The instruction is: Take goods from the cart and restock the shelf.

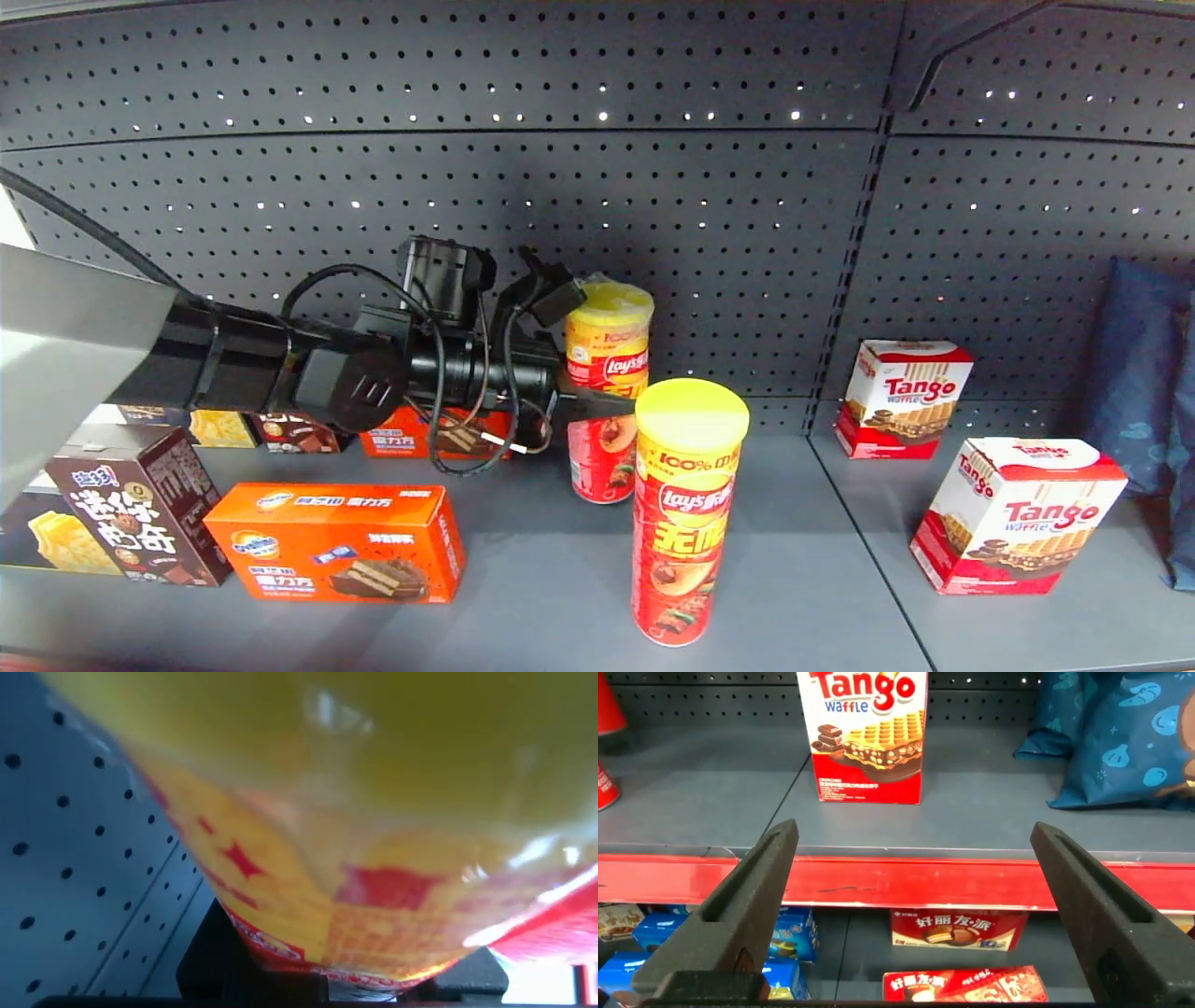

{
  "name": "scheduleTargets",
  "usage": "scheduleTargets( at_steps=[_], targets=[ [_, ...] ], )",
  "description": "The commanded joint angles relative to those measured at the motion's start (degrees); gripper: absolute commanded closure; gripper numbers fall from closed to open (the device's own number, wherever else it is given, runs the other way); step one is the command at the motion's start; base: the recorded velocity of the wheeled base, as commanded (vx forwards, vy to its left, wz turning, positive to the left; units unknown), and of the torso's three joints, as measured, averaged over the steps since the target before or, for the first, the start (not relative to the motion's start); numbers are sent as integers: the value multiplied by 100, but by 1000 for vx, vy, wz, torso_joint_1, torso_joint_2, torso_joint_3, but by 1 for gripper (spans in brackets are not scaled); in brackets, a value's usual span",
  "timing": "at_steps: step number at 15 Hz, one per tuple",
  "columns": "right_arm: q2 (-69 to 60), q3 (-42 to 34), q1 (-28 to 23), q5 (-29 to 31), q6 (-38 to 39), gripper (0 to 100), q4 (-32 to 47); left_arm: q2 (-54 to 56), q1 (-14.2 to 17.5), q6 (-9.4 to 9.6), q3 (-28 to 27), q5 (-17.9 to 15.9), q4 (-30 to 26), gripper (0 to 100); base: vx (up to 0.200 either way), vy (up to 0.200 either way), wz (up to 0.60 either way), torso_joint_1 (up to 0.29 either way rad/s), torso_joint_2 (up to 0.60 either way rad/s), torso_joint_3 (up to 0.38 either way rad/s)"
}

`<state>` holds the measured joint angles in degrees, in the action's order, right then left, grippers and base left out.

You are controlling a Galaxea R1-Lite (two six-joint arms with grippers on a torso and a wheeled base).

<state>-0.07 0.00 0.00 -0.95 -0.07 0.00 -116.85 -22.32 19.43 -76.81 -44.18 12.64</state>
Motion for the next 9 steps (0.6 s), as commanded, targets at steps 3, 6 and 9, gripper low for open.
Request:
scheduleTargets(
  at_steps=[3,6,9],
  targets=[
    [7,0,0,-2,-1,0,0,-374,-9,8,-246,-12,72,100,0,0,0,0,0,0],
    [7,0,0,-2,-1,0,0,-558,0,-1,-484,-12,72,100,0,0,0,0,0,0],
    [7,0,0,-2,-1,0,0,-629,17,-1,-510,-21,72,100,0,0,0,0,0,0]
  ],
)
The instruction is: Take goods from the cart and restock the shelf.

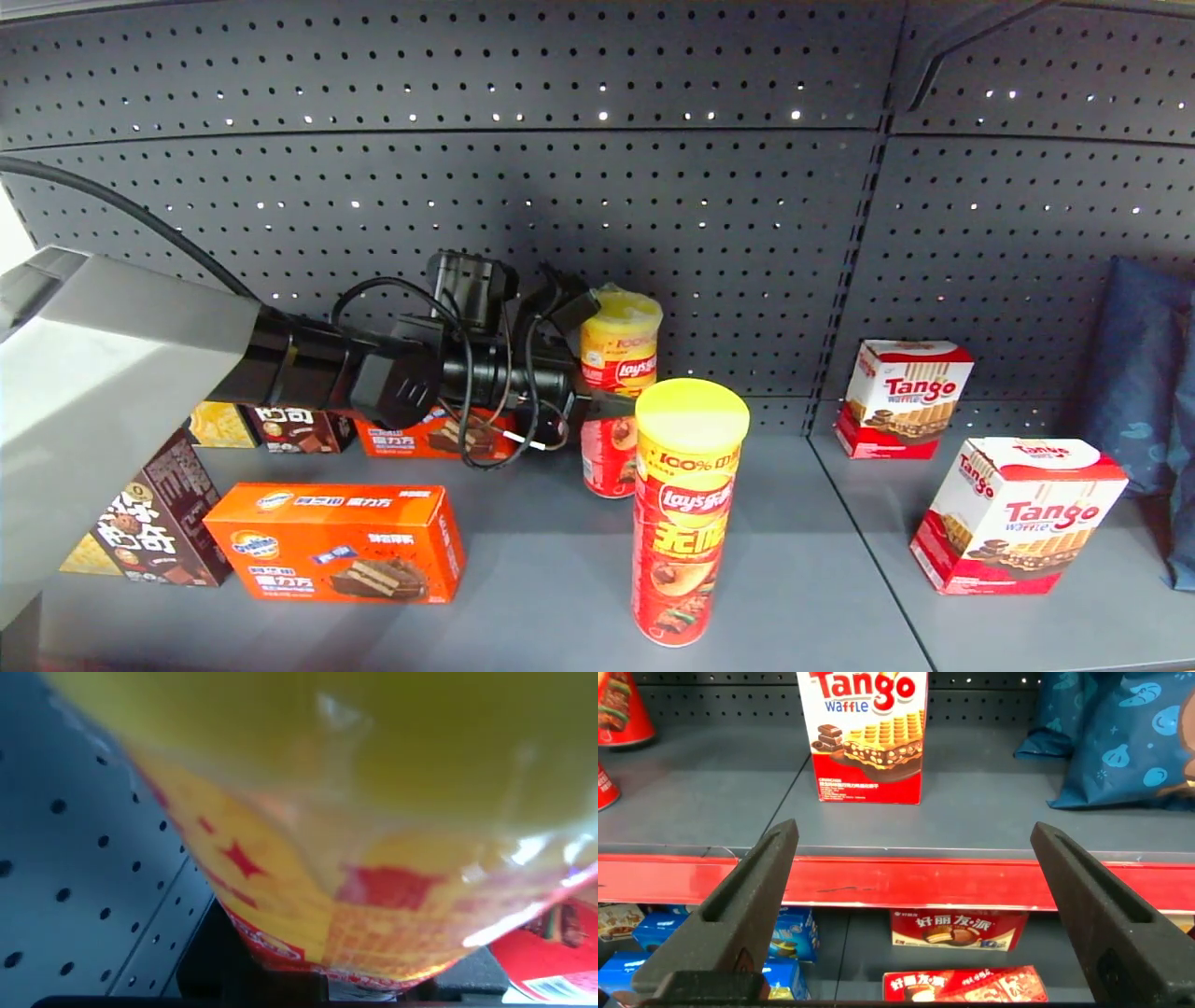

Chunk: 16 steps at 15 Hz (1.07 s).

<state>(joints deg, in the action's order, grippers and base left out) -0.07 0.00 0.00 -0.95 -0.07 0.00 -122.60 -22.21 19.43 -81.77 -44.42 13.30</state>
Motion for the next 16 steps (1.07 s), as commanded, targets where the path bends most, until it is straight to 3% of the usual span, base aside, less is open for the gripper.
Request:
scheduleTargets(
  at_steps=[1,7,8,9,10,16],
  targets=[
    [7,0,0,-2,-1,0,0,-115,15,-1,-67,-40,6,100,0,0,0,0,0,0],
    [7,0,0,-2,-1,0,0,-168,15,26,-119,-172,6,100,0,0,0,0,0,0],
    [7,0,0,-2,-1,0,0,-168,24,52,-102,-163,6,100,0,0,0,0,0,0],
    [7,0,0,-2,-1,0,0,-176,41,201,-67,-163,-20,100,0,0,0,0,0,0],
    [7,0,0,-2,-1,0,0,-176,50,245,-67,-163,-47,0,0,0,0,0,0,0],
    [7,0,0,-2,-1,0,0,-45,252,263,355,-128,252,0,0,0,0,0,0,0]
  ],
)
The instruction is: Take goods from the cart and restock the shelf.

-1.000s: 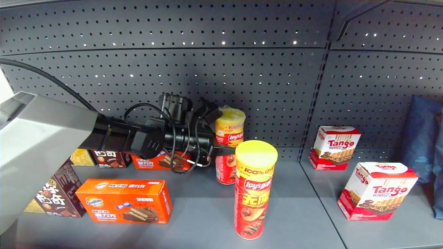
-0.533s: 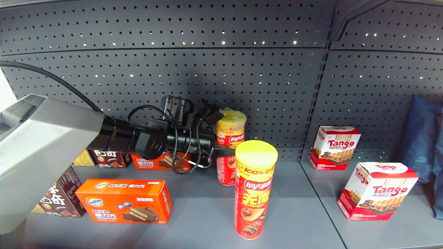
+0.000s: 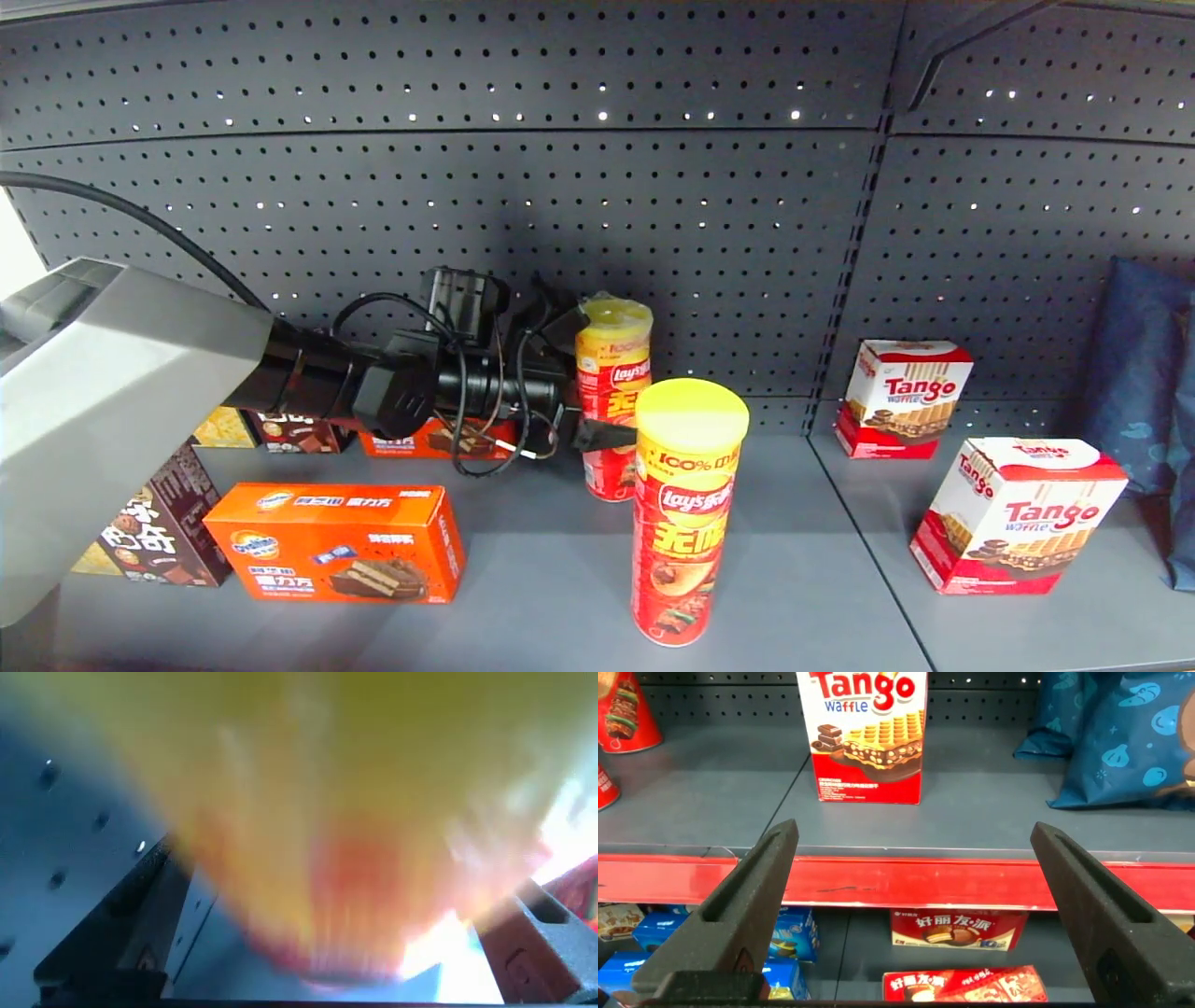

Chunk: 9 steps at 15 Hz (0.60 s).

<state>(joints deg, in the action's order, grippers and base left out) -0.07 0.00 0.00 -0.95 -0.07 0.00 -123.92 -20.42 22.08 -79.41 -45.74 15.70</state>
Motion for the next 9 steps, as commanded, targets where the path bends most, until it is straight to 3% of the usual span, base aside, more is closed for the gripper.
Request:
scheduleTargets(
  at_steps=[1,4,9],
  targets=[
    [7,0,0,-2,-1,0,0,210,152,-2,233,4,12,0,0,0,0,0,0,0],
    [7,0,0,-2,-1,0,0,518,275,-2,523,118,12,0,0,0,0,0,0,0],
    [7,0,0,-2,-1,0,0,808,275,7,901,584,223,0,0,0,0,0,0,0]
  ],
)
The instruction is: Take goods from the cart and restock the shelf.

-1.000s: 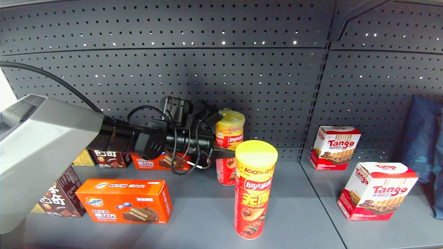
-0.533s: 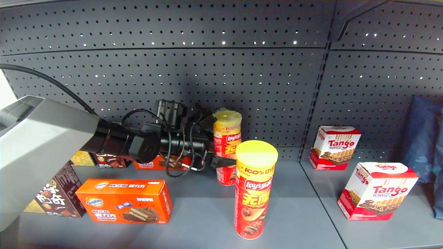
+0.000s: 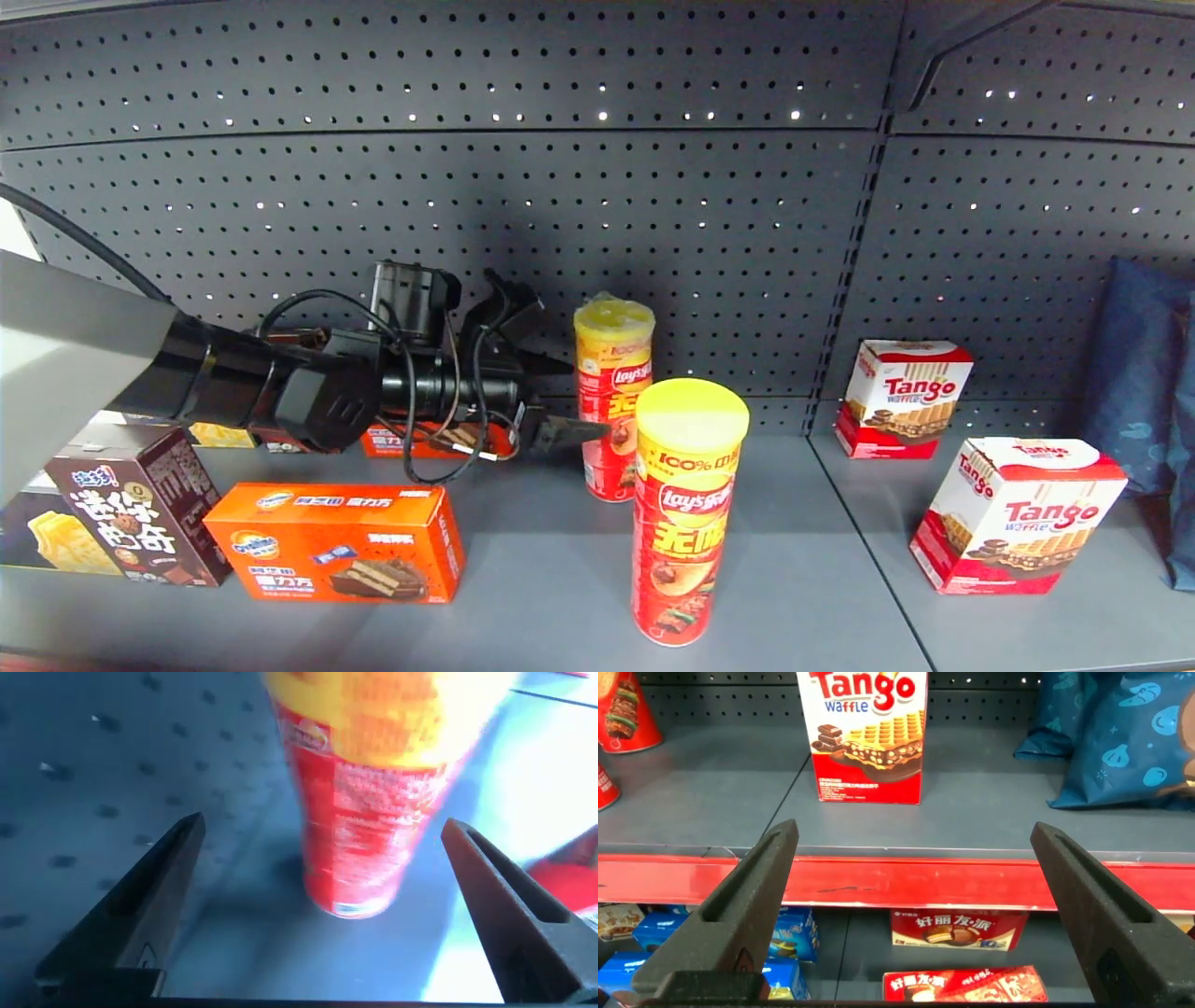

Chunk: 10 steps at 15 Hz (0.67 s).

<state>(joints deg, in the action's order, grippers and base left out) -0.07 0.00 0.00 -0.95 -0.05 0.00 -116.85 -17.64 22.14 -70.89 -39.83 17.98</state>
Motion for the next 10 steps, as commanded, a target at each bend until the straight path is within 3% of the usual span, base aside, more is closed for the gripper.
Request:
scheduleTargets(
  at_steps=[1,4,10],
  targets=[
    [7,0,0,-2,-4,0,0,101,-20,1,66,274,109,0,0,0,0,0,0,0],
    [7,0,0,-2,-4,0,0,101,-29,1,75,713,259,0,0,0,0,0,0,0],
    [7,0,0,-2,-4,0,0,241,-3,63,198,1056,513,0,0,0,0,0,0,0]
  ],
)
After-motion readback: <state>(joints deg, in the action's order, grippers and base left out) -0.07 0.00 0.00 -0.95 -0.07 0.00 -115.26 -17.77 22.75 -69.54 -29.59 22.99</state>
